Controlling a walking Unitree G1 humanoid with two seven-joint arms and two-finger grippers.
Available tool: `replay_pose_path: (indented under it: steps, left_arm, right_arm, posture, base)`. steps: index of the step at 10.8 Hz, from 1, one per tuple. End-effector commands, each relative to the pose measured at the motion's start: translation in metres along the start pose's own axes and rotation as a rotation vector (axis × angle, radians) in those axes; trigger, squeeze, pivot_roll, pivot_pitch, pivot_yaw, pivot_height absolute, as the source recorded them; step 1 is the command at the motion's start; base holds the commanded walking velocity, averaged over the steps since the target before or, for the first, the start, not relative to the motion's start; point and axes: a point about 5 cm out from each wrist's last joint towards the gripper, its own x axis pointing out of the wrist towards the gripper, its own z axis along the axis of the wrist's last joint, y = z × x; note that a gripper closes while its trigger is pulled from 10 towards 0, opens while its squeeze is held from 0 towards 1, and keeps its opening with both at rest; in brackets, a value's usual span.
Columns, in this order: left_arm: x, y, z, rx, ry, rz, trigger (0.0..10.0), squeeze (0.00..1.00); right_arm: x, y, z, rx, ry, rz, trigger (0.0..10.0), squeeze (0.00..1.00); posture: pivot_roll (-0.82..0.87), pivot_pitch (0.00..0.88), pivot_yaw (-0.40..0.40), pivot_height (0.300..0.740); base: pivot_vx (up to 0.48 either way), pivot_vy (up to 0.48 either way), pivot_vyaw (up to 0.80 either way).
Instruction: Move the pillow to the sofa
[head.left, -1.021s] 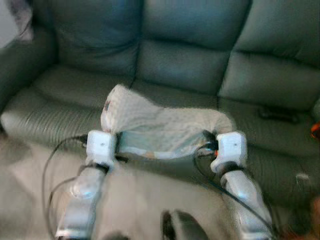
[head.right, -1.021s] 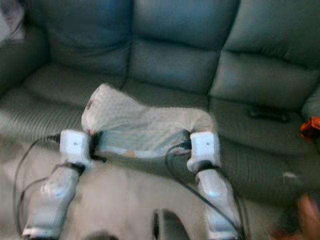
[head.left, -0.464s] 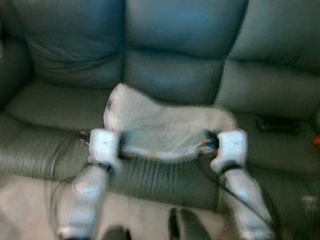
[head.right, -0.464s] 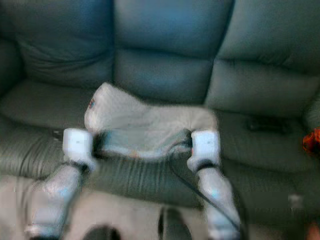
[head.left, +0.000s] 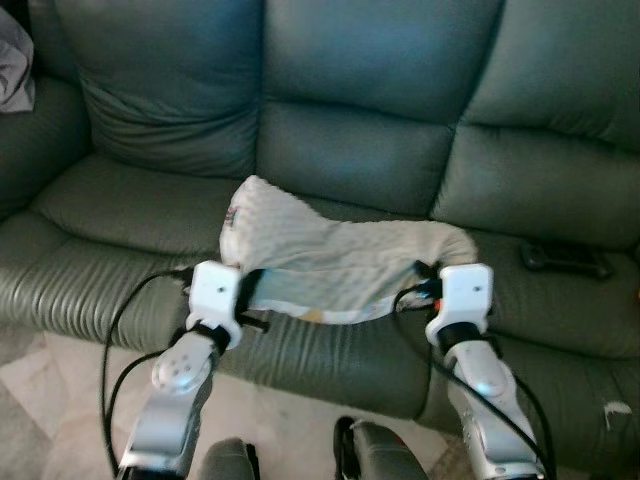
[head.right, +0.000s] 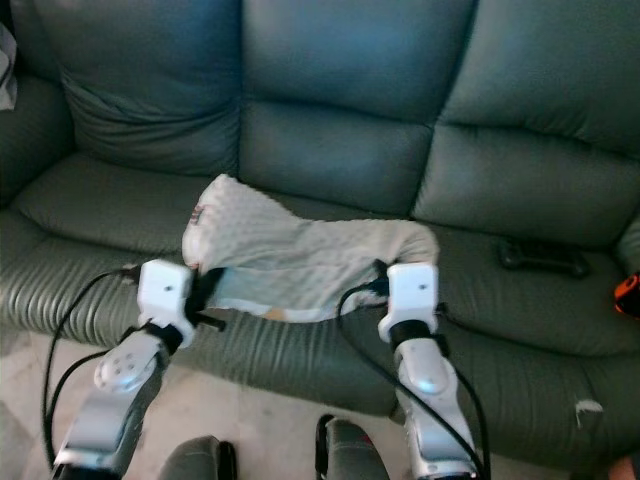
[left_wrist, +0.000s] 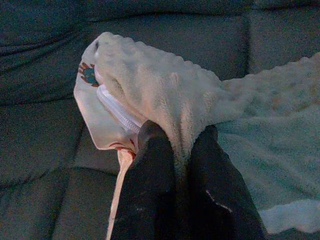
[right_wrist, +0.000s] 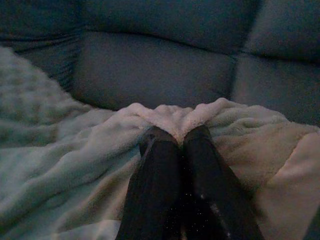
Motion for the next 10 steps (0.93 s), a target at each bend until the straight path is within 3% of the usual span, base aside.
replay_pose_path:
  steps: [1, 5, 8, 10]
  left_arm:
    - [0.002, -0.002, 0.003, 0.017, 0.000, -0.039, 10.0, 0.00]
    - [0.012, 0.022, 0.012, 0.059, -0.006, -0.047, 10.0, 0.00]
    - [0.013, 0.020, 0.009, 0.059, -0.001, -0.041, 10.0, 0.00]
    - [0.012, 0.021, 0.005, 0.061, 0.009, -0.033, 10.0, 0.00]
  right_arm:
    - [0.001, -0.003, 0.003, 0.028, 0.001, -0.031, 10.0, 0.00]
    - [0.002, -0.009, 0.002, 0.066, 0.036, -0.113, 10.0, 0.00]
    - [-0.002, -0.009, -0.002, 0.069, 0.058, -0.122, 10.0, 0.00]
    - [0.001, -0.007, -0.002, 0.074, 0.061, -0.122, 10.0, 0.00]
  posture:
    - [-0.04, 0.193, -0.021, 0.740]
    - [-0.07, 0.241, -0.002, 0.740]
    - [-0.06, 0.257, -0.003, 0.736]
    - [-0.05, 0.271, -0.001, 0.706]
  base:
    - [0.000, 0.000, 0.00]
    - [0.000, 0.000, 0.00]
    - [0.000, 0.000, 0.00]
    - [0.000, 0.000, 0.00]
